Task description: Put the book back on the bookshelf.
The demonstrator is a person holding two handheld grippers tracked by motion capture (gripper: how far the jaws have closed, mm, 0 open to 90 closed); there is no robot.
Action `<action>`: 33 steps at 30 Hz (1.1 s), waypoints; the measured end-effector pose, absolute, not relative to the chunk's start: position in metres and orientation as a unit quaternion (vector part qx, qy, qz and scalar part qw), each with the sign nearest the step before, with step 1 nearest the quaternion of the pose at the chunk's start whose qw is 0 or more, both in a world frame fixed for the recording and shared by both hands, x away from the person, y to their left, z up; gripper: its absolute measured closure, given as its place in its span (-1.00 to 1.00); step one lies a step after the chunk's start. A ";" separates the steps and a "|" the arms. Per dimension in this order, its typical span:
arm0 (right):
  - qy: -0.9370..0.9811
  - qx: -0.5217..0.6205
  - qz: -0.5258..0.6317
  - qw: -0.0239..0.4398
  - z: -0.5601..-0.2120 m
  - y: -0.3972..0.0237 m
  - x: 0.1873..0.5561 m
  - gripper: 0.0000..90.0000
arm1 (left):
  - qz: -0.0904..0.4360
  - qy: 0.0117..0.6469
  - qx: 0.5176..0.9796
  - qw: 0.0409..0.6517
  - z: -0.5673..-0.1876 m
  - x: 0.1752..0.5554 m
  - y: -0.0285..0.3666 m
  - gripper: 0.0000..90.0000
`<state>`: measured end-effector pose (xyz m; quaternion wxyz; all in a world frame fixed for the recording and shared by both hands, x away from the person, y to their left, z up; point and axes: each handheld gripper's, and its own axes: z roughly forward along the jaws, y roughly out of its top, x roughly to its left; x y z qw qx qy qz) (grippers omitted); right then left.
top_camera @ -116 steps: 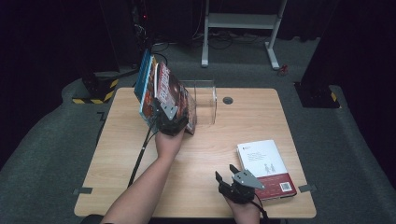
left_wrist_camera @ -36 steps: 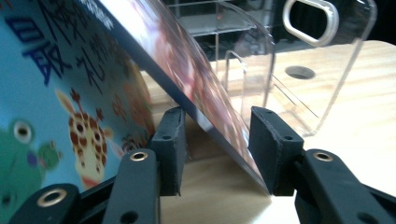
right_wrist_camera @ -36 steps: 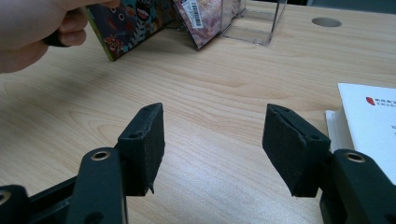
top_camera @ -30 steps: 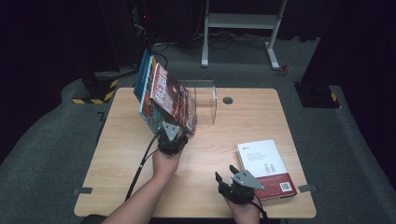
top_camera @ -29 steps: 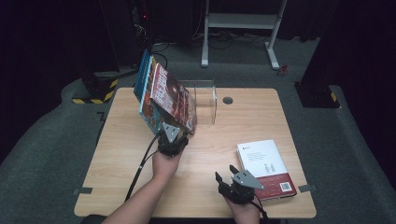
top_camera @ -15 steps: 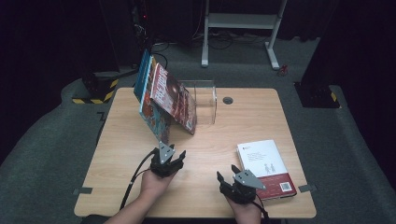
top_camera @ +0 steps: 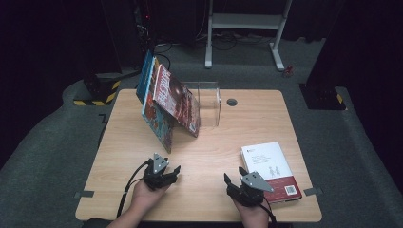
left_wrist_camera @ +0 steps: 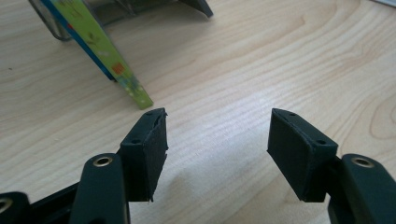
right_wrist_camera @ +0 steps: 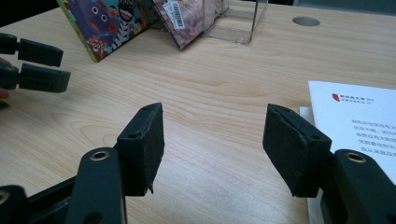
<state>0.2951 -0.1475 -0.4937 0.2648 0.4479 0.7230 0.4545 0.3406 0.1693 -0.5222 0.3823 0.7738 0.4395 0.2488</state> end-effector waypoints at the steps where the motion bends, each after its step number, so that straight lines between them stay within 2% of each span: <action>1: 0.724 0.448 0.452 0.267 -0.493 -0.148 0.295 -0.15 | 0.248 0.440 0.778 0.374 -0.524 0.341 0.168 -0.19; 4: 0.725 0.445 0.448 0.276 -0.491 -0.150 0.295 -0.15 | 0.256 0.434 0.781 0.368 -0.524 0.340 0.165 -0.25; 13: 0.726 0.460 0.423 0.287 -0.483 -0.168 0.300 -0.27 | 0.230 0.447 0.793 0.344 -0.526 0.347 0.164 -0.31; 33: 0.697 0.524 0.381 0.306 -0.473 -0.242 0.310 -0.48 | 0.208 0.471 0.785 0.345 -0.526 0.352 0.167 -0.44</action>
